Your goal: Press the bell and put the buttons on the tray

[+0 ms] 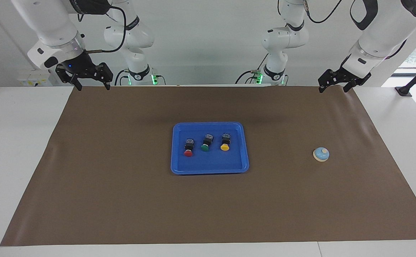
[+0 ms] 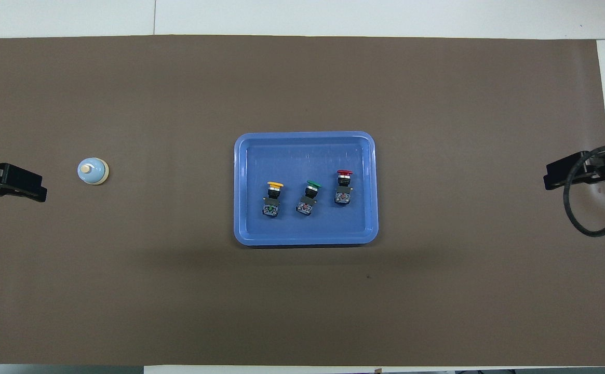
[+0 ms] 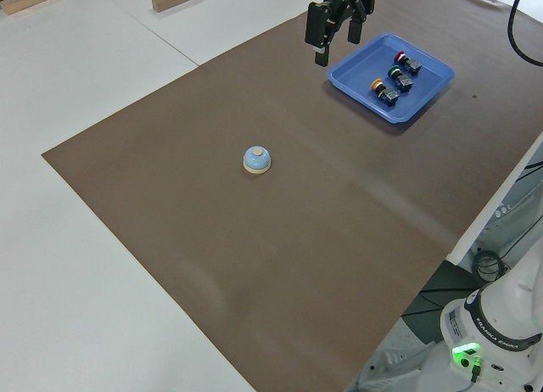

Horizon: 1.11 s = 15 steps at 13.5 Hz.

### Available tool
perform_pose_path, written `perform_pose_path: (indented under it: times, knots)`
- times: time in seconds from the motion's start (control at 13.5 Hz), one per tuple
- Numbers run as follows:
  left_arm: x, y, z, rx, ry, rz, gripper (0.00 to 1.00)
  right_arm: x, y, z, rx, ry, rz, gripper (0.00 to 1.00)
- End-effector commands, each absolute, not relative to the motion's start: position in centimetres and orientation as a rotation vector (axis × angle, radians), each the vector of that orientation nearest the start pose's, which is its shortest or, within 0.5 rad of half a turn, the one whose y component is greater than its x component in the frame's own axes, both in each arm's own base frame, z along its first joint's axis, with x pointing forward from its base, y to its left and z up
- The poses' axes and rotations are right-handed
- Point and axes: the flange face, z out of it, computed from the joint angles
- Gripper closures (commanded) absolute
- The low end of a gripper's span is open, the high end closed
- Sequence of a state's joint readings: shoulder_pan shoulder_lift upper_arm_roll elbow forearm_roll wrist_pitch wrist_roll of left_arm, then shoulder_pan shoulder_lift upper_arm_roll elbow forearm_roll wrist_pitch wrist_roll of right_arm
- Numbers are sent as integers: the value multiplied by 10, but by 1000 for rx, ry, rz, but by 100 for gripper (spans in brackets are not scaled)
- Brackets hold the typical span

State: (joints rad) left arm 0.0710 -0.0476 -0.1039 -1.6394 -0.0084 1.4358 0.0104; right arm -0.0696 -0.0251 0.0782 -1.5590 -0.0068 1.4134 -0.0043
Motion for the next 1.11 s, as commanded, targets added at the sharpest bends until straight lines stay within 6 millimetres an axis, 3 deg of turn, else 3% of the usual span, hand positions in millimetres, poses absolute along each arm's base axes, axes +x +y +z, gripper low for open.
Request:
perform_pose_path:
  times: [0.0, 0.07, 0.37, 0.52, 0.82, 0.89, 1.04]
  knots:
    - [521, -16, 607, -3128, -13, 176, 52, 529, 3, 631, -3125, -49, 194, 0]
    - [523, -15, 600, -3127, -11, 164, 99, 529, 3, 631, -3125, -49, 194, 0]
    - [534, -11, 560, -3133, -25, 106, 100, 529, 3, 630, -3125, -49, 197, 0]
    - [551, 5, 520, -3140, -56, 49, 100, 529, 2, 630, -3125, -47, 197, 0]
    - [595, 9, 443, -3154, -62, 16, 100, 529, 3, 630, -3125, -49, 197, 0]
    - [602, 11, 427, -3156, -64, -3, 100, 529, 3, 630, -3125, -49, 197, 0]
    - [609, 24, 415, -3154, -96, -31, 100, 529, 2, 630, -3125, -47, 197, 0]
